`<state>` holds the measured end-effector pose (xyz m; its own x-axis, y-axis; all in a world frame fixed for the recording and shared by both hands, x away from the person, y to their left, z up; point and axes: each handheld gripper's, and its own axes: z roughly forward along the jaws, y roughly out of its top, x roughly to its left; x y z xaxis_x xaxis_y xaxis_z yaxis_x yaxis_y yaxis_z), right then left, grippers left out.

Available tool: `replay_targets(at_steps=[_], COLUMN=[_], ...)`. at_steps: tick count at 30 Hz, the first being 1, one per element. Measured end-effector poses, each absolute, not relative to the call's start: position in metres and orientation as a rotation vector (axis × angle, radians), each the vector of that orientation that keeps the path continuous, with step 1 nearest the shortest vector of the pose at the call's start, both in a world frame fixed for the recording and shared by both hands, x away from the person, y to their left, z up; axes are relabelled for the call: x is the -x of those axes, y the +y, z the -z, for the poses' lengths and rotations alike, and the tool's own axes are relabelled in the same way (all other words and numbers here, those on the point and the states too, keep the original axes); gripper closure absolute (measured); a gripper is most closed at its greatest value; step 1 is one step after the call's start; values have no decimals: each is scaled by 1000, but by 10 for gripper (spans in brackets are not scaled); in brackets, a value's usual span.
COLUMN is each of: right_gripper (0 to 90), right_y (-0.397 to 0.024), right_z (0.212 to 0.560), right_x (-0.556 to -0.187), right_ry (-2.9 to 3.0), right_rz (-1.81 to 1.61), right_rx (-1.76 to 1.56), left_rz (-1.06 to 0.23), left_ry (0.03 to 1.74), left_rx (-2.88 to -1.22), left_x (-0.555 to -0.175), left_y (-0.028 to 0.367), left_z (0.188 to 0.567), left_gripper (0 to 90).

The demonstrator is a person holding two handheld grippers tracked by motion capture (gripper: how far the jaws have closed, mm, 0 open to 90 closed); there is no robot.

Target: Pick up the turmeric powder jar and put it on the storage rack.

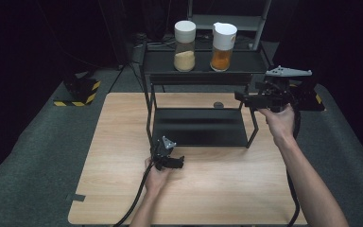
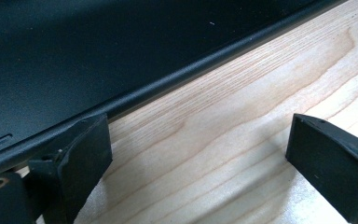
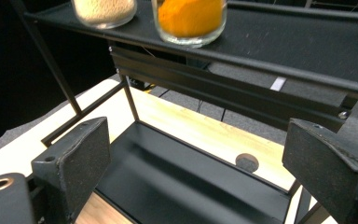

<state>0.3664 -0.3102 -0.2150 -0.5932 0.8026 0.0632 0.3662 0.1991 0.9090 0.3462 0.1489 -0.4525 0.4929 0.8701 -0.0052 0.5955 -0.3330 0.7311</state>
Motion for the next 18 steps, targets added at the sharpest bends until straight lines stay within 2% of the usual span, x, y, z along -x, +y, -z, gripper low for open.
replay_targets(at_steps=[18], right_gripper=[82], right_y=[-314], right_z=[246], right_x=[-360], right_ry=[2058], right_rz=[-1368], right_rx=[-1126], left_rz=[-522], left_ry=[1195], left_rx=[-2064], left_x=[-347], left_y=[149], left_z=[452], left_gripper=[66])
